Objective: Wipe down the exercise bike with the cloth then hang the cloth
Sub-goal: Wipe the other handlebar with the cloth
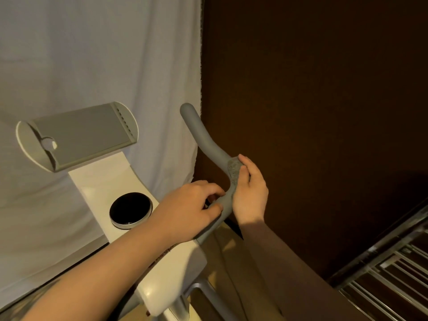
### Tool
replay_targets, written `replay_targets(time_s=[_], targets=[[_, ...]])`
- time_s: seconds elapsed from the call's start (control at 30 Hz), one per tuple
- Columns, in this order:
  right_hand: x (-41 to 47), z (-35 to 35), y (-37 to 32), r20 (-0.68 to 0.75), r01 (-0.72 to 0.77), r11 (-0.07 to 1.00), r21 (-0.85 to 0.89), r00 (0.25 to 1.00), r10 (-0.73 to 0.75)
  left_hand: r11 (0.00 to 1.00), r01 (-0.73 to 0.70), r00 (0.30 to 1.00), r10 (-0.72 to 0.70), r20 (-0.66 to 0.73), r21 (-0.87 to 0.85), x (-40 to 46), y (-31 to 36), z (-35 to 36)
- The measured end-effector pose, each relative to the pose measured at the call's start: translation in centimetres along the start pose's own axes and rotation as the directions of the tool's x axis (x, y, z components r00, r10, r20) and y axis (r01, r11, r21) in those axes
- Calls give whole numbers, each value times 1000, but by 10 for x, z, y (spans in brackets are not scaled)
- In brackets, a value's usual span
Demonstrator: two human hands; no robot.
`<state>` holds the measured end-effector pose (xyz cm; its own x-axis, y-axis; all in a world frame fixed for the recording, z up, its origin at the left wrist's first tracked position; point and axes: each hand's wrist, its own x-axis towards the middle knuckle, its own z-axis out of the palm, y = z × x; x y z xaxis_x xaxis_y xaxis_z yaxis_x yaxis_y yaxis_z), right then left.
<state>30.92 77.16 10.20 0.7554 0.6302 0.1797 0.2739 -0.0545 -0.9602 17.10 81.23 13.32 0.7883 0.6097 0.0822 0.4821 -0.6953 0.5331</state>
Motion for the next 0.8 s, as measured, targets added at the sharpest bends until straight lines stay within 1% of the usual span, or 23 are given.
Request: replay_targets(time_s=[0.07, 0.17, 0.23, 0.3, 0.37, 0.47, 0.53, 0.57, 0.63, 0.7, 0.73, 0.8], targets=[[-13, -2, 1, 8, 42, 999, -11, 999, -42, 1000, -10, 1000, 10, -8, 5, -1, -1, 0], [-32, -6, 8, 65, 102, 995, -6, 993, -101, 1000, -16, 1000, 17, -19, 21, -2, -1, 1], [-10, -5, 7, 98, 69, 996, -64, 993, -62, 1000, -15, 1000, 15, -22, 18, -1, 0, 1], [24, -3, 3, 114, -18, 996, -93, 993, 28, 1000, -10, 1000, 10, -17, 9, 0, 1, 1], [37, -2, 0, 111, -113, 993, -46, 987, 118, 1000, -9, 1000, 9, -16, 13, 0, 1, 1], [-4, -1, 7, 1, -145, 987, 72, 989, 146, 1000, -10, 1000, 11, -20, 20, -1, 0, 2], [-36, -1, 5, -38, -167, 966, 196, 983, 178, 1000, 0, 1000, 0, -26, 11, 0, 0, 2], [-33, 1, 5, -56, -200, 957, 210, 975, 216, 1000, 3, 1000, -3, -25, 3, 0, 0, 2], [-5, 4, 9, -48, -278, 947, 163, 956, 289, 1000, 7, 1000, -7, -22, -7, 1, 1, 2], [19, 3, 9, 20, -333, 917, 217, 941, 337, 1000, -1, 1000, 1, -27, -1, 0, 1, 1], [17, 5, 11, 45, -335, 907, 254, 941, 335, 1000, -3, 1000, 3, -30, 3, -1, 1, 1], [-7, 6, 13, 5, -287, 915, 282, 955, 298, 1000, -6, 1000, 6, -28, 16, -1, 0, 1]])
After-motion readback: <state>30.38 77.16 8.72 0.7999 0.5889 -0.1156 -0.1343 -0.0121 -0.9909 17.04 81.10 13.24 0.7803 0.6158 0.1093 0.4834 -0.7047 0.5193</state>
